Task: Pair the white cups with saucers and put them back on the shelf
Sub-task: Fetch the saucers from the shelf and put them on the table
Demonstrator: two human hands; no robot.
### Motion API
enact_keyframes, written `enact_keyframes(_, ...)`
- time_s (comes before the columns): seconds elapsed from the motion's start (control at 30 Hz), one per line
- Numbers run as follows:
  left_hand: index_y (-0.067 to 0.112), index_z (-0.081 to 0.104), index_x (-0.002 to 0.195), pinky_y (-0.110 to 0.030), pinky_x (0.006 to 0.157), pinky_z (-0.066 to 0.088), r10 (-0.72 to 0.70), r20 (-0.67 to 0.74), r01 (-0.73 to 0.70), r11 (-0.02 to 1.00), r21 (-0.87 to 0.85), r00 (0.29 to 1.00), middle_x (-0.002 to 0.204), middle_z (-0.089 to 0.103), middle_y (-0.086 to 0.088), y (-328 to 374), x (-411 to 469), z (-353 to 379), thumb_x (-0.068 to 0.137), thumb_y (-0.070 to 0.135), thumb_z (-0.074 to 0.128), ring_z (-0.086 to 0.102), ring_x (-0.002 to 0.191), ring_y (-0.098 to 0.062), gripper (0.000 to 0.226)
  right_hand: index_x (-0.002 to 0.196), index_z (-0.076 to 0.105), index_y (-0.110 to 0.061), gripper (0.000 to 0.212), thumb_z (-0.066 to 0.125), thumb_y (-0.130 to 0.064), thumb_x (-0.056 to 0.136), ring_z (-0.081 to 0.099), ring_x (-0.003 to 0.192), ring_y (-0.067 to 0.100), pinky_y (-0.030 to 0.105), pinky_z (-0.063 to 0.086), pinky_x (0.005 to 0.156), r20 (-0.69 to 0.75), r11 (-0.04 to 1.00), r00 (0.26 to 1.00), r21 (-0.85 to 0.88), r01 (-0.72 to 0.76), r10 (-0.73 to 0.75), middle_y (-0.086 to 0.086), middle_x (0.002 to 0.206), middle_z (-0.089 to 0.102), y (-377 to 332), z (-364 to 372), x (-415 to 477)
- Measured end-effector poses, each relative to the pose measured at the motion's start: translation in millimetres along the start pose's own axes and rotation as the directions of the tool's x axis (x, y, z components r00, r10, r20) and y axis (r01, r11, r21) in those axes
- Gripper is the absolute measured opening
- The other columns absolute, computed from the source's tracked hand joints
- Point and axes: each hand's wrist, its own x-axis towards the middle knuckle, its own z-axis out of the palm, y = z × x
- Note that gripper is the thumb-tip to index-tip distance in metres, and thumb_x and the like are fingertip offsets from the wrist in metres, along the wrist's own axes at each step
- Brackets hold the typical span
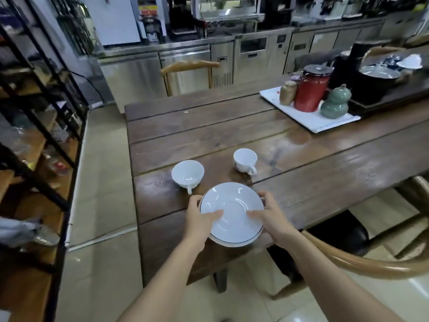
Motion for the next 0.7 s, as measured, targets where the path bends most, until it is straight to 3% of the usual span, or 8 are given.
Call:
enact_keyframes(0.2, 0.022, 0.049, 0.102, -0.027, 0.062, 0.047, -0.07, -0.019, 0.071, 0.996, 0.054, 0.997, 0.091, 0.06, 0.007, -8, 51, 14, 0.077, 0.009, 0.071, 0.058, 0.081, -0.009, 0.036, 0.104, 0.045, -0.029, 0.043, 0.067, -0.009, 0.073, 0.065, 0.074, 0.022, 0.028, 0.049, 0.038, 0.018, 0.995, 0.997, -0.068, -0.071, 0.073, 0.006, 0.111, 0.055, 8, -8, 60)
enact_keyframes(0.3, 0.028, 0.049, 0.108, -0.03, 0.056, 0.051, -0.185, -0.015, 0.186, 0.98, 0.072, 0.983, 0.1, 0.06, 0.005, -13, 62, 14, 0.087, 0.018, 0.061, 0.06, 0.087, -0.017, 0.026, 0.092, 0.047, -0.04, 0.039, 0.066, -0.011, 0.073, 0.067, 0.069, 0.025, 0.029, 0.048, 0.036, 0.038, 0.988, 0.994, -0.117, -0.102, 0.107, -0.004, 0.106, 0.056, 16, -11, 80)
enact_keyframes(0.4, 0.03, 0.051, 0.107, -0.028, 0.046, 0.053, -0.275, -0.045, 0.278, 0.955, 0.103, 0.96, 0.107, 0.058, 0.002, -20, 71, 12, 0.09, 0.021, 0.054, 0.061, 0.095, -0.023, 0.019, 0.092, 0.048, -0.039, 0.04, 0.066, -0.008, 0.074, 0.068, 0.071, 0.026, 0.032, 0.049, 0.036, 0.049, 0.981, 0.992, -0.166, -0.103, 0.113, -0.004, 0.103, 0.057, 22, -12, 98)
enact_keyframes(0.47, 0.03, 0.052, 0.104, -0.028, 0.045, 0.053, -0.293, -0.078, 0.299, 0.949, 0.095, 0.953, 0.109, 0.058, 0.001, -23, 75, 13, 0.09, 0.02, 0.054, 0.061, 0.095, -0.024, 0.018, 0.096, 0.049, -0.035, 0.042, 0.066, -0.004, 0.075, 0.066, 0.069, 0.017, 0.036, 0.054, 0.041, 0.056, 0.975, 0.994, -0.208, -0.082, 0.095, 0.002, 0.103, 0.059, 25, -11, 109)
enact_keyframes(0.57, 0.029, 0.051, 0.105, -0.035, 0.051, 0.057, -0.3, -0.112, 0.31, 0.947, 0.084, 0.947, 0.11, 0.056, -0.001, -26, 78, 16, 0.089, 0.019, 0.055, 0.061, 0.098, -0.028, 0.019, 0.104, 0.051, -0.027, 0.042, 0.066, -0.001, 0.074, 0.063, 0.074, 0.008, 0.03, 0.055, 0.053, 0.079, 0.967, 0.995, -0.254, -0.038, 0.06, 0.007, 0.106, 0.062, 29, -12, 122)
enact_keyframes(0.7, 0.028, 0.051, 0.108, -0.043, 0.059, 0.06, -0.285, -0.173, 0.307, 0.944, 0.118, 0.943, 0.111, 0.057, -0.002, -26, 81, 24, 0.09, 0.019, 0.055, 0.059, 0.1, -0.029, 0.021, 0.109, 0.051, -0.024, 0.044, 0.067, -0.001, 0.074, 0.064, 0.089, 0.023, 0.042, 0.055, 0.072, 0.103, 0.967, 0.993, -0.254, -0.027, 0.054, 0.003, 0.102, 0.063, 34, -15, 136)
